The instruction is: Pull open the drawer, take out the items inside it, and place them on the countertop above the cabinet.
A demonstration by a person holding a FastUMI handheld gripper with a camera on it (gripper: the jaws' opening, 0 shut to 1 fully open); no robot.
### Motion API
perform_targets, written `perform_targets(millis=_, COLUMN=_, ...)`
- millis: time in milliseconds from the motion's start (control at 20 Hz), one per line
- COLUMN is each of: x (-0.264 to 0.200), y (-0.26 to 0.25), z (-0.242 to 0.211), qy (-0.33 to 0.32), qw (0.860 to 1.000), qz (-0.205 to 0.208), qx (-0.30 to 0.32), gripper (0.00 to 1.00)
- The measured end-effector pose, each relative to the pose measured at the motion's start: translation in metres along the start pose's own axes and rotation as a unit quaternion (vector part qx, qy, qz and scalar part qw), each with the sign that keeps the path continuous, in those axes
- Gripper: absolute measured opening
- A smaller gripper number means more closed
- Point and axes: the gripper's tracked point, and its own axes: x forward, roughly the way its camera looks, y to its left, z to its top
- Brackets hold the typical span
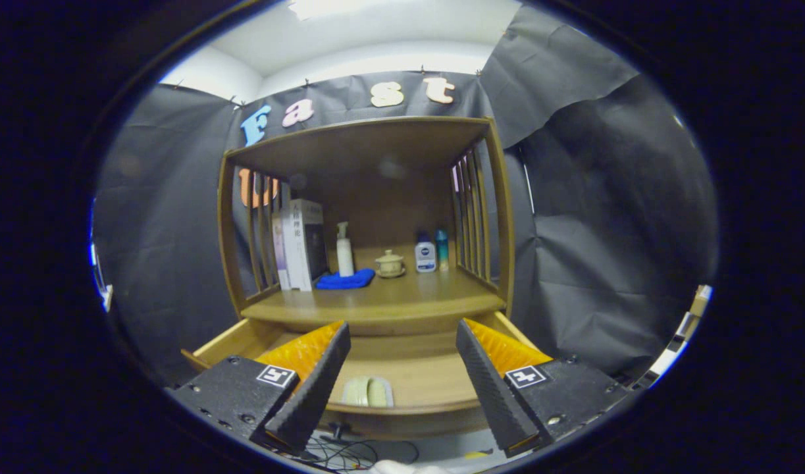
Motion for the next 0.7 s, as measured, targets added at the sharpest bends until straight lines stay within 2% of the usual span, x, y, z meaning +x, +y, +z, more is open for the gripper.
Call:
perform_targets(millis=200, x=0.046, y=0.027, z=0.028, qy=0.053, qw=0.998, qz=0.023, qx=-0.021, gripper=0.99)
perform_targets(millis=400, x=0.090, y=0.054, z=-0.001, qy=0.166, qw=0.983, qz=0.037, qx=-0.069, gripper=0.99)
perform_targets(millis=550, x=0.108, y=0.070, z=-0.039, qy=0.265, qw=0.958, qz=0.052, qx=-0.099, gripper=0.99)
perform_targets(millis=700, x=0.101, y=0.072, z=-0.083, qy=0.361, qw=0.923, qz=0.061, qx=-0.118, gripper=0.94)
